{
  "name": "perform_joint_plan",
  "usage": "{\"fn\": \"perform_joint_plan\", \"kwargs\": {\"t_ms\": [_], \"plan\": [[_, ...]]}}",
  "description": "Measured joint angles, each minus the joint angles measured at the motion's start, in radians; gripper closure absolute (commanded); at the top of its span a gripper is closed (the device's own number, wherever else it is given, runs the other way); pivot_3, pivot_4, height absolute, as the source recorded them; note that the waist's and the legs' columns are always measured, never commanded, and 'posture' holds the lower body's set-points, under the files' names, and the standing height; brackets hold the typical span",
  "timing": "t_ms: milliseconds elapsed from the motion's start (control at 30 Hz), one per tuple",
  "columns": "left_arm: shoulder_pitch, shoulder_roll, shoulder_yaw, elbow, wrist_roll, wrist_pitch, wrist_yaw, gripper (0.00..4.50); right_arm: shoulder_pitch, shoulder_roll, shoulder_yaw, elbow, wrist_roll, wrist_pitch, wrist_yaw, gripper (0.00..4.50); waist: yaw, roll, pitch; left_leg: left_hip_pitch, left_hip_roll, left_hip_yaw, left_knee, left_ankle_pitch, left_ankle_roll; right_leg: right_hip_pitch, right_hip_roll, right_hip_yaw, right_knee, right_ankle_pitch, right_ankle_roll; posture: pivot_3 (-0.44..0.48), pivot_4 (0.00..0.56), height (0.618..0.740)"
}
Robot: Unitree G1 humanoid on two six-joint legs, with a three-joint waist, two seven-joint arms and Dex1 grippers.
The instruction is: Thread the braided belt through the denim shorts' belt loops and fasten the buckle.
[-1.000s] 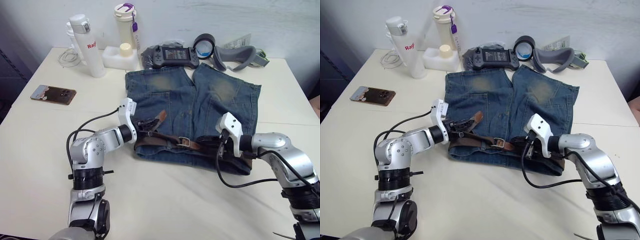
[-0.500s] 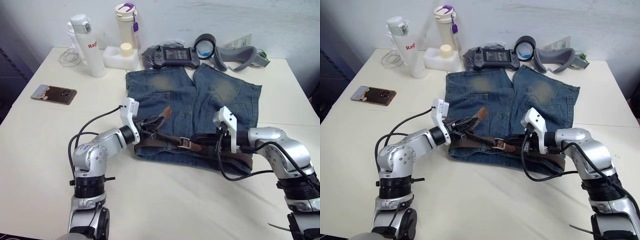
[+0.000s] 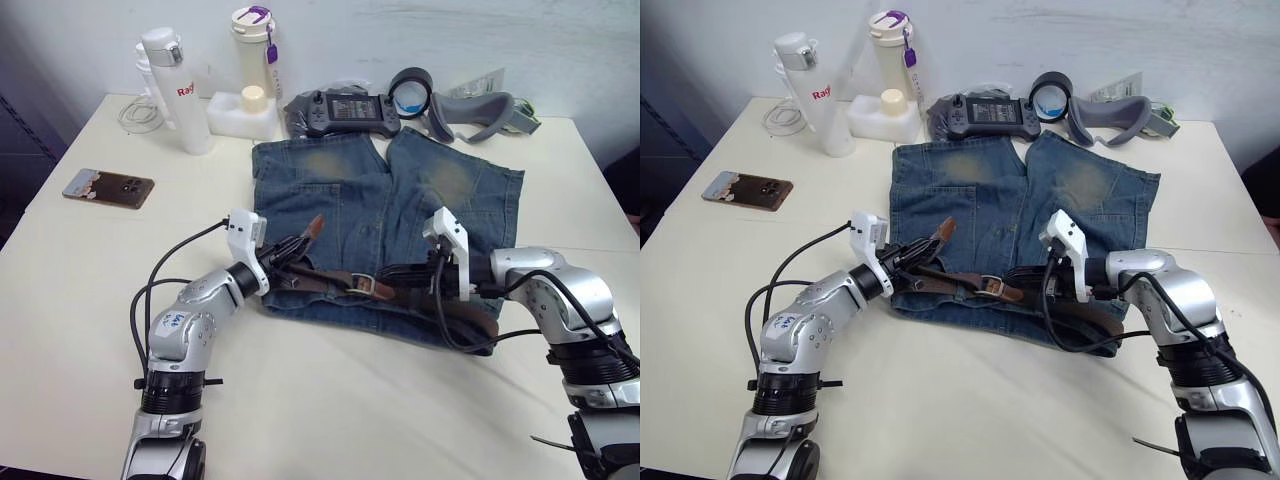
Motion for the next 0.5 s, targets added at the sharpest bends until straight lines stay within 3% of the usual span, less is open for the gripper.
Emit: {"fn": "perform_joint_plan", "kwargs": {"t_ms": [500], "plan": [[0.003, 0.004, -0.005, 0.004, -0.003, 0.000, -0.010, 4.50, -0.067, 0.093, 0.094, 0.116, -0.084, -0.059, 0.017, 4.48, -0.002, 0.000, 0.000, 0.000, 0.000, 0.000, 0.000, 0.000, 0.000, 0.000, 0.000, -0.001, 0.000, 0.000, 0.000, 0.000, 0.150, 0.731]]}}
